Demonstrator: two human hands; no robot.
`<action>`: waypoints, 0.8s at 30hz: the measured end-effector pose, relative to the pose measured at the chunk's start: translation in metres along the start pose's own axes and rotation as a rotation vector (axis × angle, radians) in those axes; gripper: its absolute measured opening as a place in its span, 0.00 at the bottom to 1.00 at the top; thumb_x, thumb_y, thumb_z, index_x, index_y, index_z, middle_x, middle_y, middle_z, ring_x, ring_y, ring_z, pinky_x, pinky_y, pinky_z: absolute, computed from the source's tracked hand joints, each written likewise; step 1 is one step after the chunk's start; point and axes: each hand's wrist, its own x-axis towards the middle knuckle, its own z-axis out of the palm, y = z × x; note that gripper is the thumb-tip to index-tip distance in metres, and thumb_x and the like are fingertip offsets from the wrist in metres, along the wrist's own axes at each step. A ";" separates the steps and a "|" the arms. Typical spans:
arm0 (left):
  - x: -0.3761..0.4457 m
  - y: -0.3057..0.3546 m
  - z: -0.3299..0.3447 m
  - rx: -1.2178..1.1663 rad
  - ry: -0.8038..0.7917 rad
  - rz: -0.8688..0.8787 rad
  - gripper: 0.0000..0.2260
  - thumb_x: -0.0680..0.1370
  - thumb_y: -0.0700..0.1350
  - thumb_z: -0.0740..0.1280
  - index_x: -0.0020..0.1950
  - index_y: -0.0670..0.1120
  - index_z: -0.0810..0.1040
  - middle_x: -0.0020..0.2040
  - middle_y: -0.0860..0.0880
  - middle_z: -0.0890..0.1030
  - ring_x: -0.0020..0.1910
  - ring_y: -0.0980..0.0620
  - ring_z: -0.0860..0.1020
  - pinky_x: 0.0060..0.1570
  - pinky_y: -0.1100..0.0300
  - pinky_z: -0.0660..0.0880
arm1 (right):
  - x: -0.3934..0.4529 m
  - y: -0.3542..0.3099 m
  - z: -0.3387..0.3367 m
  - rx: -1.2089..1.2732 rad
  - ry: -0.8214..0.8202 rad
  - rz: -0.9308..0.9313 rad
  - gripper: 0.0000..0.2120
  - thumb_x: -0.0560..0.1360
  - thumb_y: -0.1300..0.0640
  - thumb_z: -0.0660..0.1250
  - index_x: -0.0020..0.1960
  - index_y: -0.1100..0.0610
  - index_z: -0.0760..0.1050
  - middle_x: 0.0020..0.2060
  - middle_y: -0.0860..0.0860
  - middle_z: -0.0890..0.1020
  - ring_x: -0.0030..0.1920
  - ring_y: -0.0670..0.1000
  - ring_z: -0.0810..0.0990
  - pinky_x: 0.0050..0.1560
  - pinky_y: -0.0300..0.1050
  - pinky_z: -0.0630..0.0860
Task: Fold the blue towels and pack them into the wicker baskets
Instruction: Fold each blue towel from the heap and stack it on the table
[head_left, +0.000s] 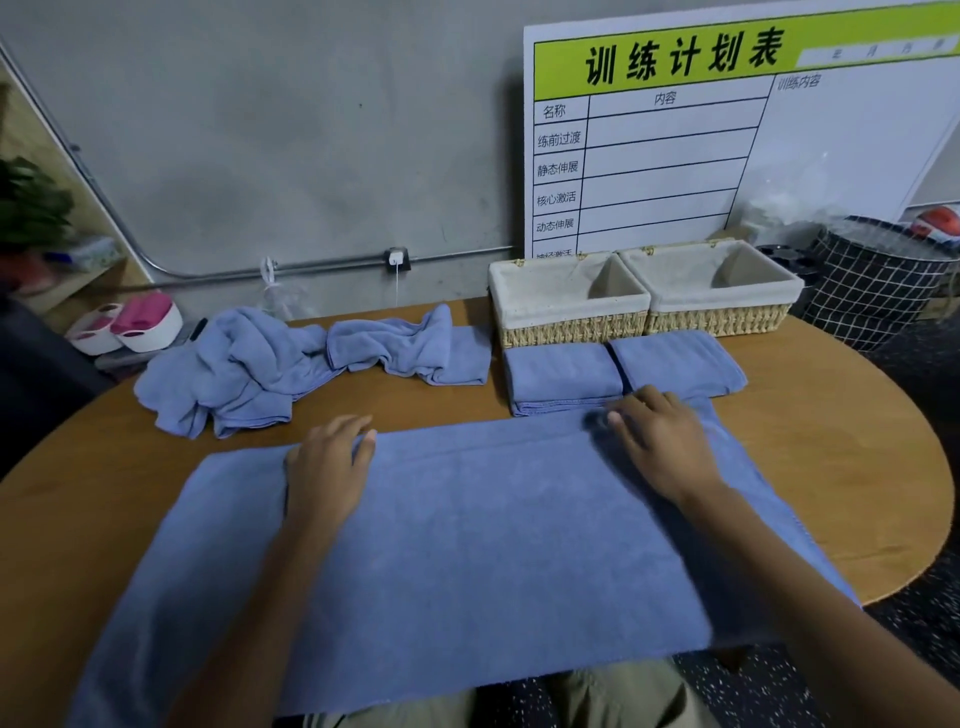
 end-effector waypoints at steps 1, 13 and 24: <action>0.003 -0.004 0.004 -0.012 -0.011 0.008 0.12 0.82 0.49 0.65 0.62 0.48 0.82 0.60 0.50 0.81 0.58 0.42 0.78 0.55 0.43 0.75 | 0.005 -0.001 0.007 0.020 -0.034 -0.040 0.13 0.81 0.49 0.60 0.52 0.55 0.80 0.47 0.53 0.79 0.43 0.61 0.75 0.40 0.54 0.73; 0.044 -0.017 -0.004 -0.107 -0.344 0.080 0.05 0.77 0.47 0.71 0.43 0.56 0.80 0.45 0.55 0.75 0.45 0.56 0.76 0.50 0.54 0.72 | 0.045 -0.034 0.028 0.073 -0.232 -0.168 0.07 0.77 0.55 0.70 0.54 0.55 0.81 0.52 0.52 0.80 0.50 0.57 0.79 0.45 0.53 0.77; 0.066 -0.015 -0.012 -0.290 -0.537 0.046 0.03 0.76 0.45 0.74 0.43 0.50 0.82 0.41 0.49 0.80 0.37 0.55 0.76 0.40 0.62 0.71 | 0.069 -0.059 0.020 0.029 -0.372 -0.253 0.10 0.77 0.47 0.68 0.51 0.53 0.75 0.49 0.48 0.78 0.50 0.53 0.77 0.46 0.47 0.63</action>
